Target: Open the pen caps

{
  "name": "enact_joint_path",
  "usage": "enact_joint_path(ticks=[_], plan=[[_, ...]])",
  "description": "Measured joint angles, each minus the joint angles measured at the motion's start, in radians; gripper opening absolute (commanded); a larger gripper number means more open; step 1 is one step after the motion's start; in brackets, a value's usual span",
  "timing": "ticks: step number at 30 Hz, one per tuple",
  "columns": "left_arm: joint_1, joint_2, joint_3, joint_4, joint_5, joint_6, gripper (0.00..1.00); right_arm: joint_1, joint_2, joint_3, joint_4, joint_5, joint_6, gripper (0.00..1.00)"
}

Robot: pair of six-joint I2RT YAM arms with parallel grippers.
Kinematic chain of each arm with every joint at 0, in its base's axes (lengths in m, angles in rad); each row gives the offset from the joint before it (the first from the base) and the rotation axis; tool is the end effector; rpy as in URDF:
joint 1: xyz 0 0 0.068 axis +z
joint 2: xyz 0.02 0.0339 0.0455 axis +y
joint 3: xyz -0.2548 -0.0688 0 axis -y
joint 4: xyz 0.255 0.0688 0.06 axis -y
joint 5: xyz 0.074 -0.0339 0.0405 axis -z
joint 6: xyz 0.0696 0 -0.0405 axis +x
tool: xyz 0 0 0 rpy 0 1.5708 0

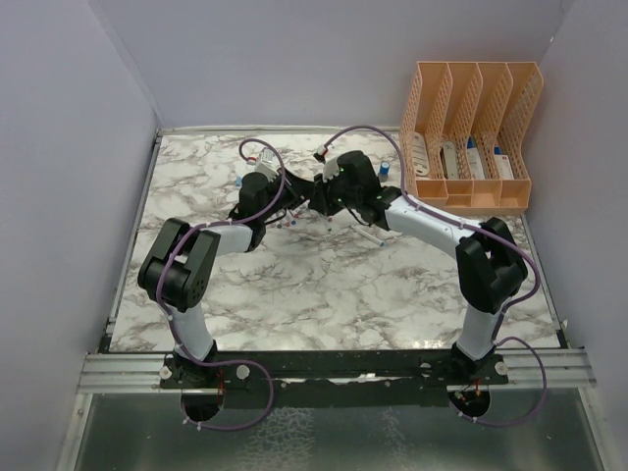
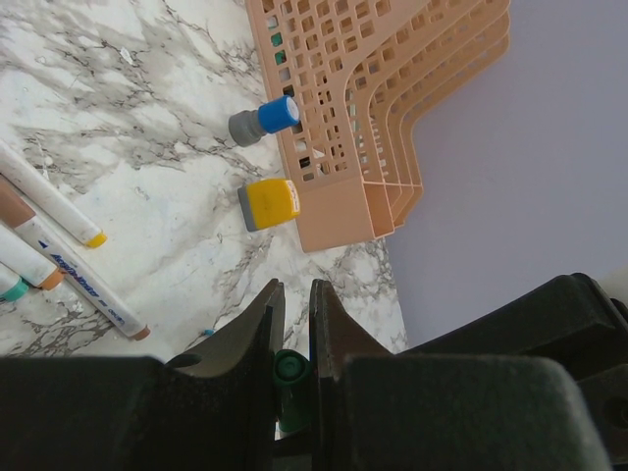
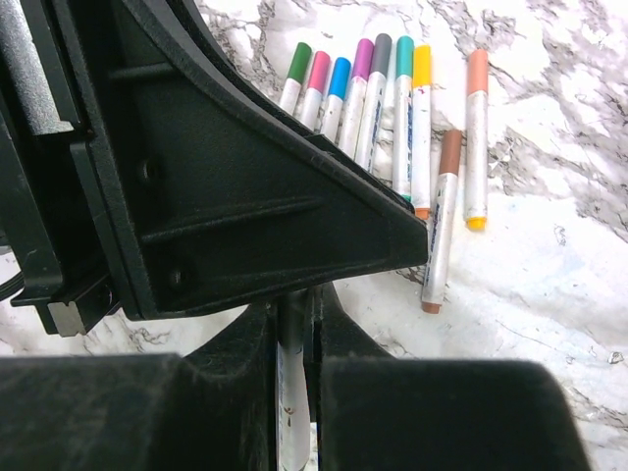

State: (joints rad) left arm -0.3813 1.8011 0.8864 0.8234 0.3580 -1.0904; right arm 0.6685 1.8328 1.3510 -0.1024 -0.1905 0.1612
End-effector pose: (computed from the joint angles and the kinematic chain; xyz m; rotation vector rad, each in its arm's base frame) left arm 0.3806 -0.1789 0.1834 -0.3530 1.8269 -1.3708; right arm 0.3516 0.2945 0.2161 -0.6676 2.1208 0.6753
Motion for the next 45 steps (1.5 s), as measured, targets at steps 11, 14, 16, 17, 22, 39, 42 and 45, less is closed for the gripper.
enact_joint_path(ticks=[11, 14, 16, 17, 22, 39, 42, 45], plan=[[0.039, 0.04, 0.108, -0.055, 0.078, 0.003, 0.0, -0.01, -0.037, -0.058, 0.098, 0.034, 0.0, 0.01], [0.043, 0.063, 0.164, -0.072, 0.153, -0.001, 0.0, -0.016, -0.085, -0.122, 0.162, 0.054, 0.003, 0.01], [0.082, 0.085, 0.214, -0.067, 0.119, 0.008, 0.0, -0.012, -0.14, -0.188, 0.113, 0.042, 0.003, 0.01], [0.113, 0.09, 0.227, -0.063, 0.105, 0.009, 0.0, -0.005, -0.164, -0.222, 0.084, 0.036, 0.003, 0.01], [0.252, 0.092, 0.225, -0.053, 0.04, 0.019, 0.0, 0.014, -0.178, -0.259, -0.005, 0.036, 0.002, 0.02], [0.296, -0.026, -0.008, -0.163, 0.037, 0.122, 0.0, 0.012, -0.029, -0.205, -0.114, 0.305, -0.091, 0.01], [0.296, -0.049, -0.027, -0.165, 0.037, 0.127, 0.0, 0.012, 0.01, -0.19, -0.131, 0.337, -0.1, 0.01], [0.296, -0.066, -0.047, -0.165, 0.038, 0.129, 0.0, 0.011, 0.031, -0.18, -0.134, 0.358, -0.107, 0.01]])
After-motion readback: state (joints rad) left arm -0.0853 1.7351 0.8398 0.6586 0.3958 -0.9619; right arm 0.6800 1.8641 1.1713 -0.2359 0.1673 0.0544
